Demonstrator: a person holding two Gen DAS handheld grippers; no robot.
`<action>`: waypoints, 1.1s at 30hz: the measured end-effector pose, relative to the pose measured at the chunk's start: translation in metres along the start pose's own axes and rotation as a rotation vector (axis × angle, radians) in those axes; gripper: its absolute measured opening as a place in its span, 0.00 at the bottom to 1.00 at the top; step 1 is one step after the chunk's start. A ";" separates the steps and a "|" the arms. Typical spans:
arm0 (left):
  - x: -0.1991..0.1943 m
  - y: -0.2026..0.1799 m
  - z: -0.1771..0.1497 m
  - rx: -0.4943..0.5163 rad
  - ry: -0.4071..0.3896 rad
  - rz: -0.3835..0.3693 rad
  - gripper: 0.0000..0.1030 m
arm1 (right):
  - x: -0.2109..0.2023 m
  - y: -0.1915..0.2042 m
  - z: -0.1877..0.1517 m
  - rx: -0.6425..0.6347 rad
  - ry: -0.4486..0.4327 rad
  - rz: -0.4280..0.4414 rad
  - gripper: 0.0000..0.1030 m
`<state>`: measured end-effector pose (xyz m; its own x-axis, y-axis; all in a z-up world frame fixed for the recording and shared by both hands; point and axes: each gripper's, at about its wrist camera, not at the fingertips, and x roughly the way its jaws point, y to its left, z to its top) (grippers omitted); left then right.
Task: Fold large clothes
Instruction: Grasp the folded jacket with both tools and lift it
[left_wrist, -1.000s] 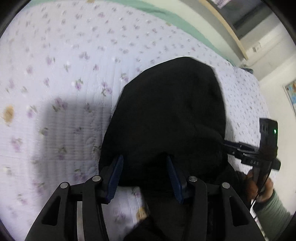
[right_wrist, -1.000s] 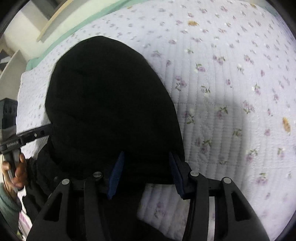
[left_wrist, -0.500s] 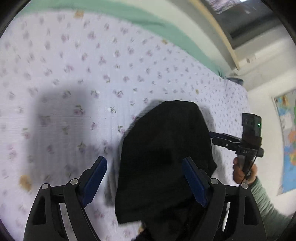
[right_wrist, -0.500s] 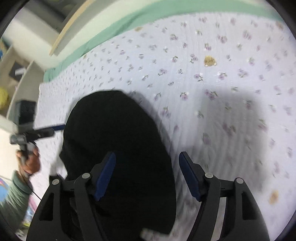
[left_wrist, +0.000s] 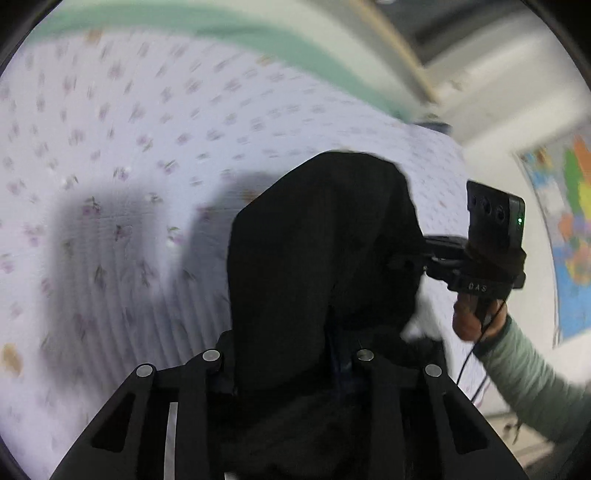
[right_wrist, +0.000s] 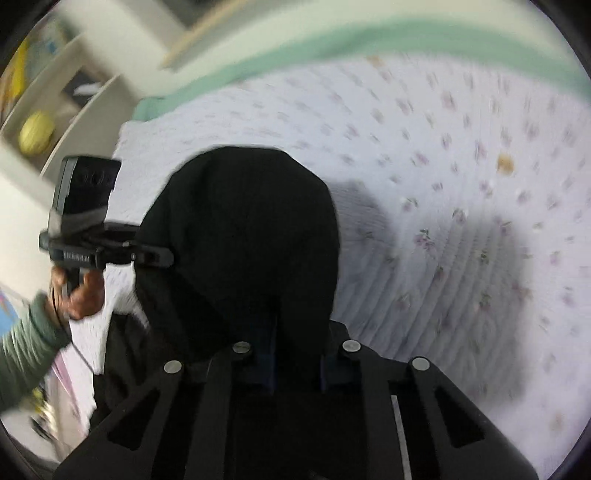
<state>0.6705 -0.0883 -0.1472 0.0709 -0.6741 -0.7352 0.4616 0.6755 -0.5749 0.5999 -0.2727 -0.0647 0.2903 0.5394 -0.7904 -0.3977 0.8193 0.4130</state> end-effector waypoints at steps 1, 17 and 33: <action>-0.014 -0.014 -0.010 0.032 -0.015 -0.003 0.32 | -0.017 0.017 -0.009 -0.035 -0.023 -0.018 0.19; -0.057 -0.145 -0.281 0.150 0.111 0.213 0.40 | -0.092 0.196 -0.259 -0.167 0.057 -0.229 0.25; -0.158 -0.180 -0.309 0.020 -0.088 0.193 0.47 | -0.161 0.205 -0.246 0.048 -0.059 -0.209 0.53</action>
<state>0.3031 -0.0112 -0.0387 0.2362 -0.5568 -0.7964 0.4495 0.7892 -0.4185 0.2574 -0.2396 0.0356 0.4133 0.3658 -0.8339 -0.2818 0.9222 0.2649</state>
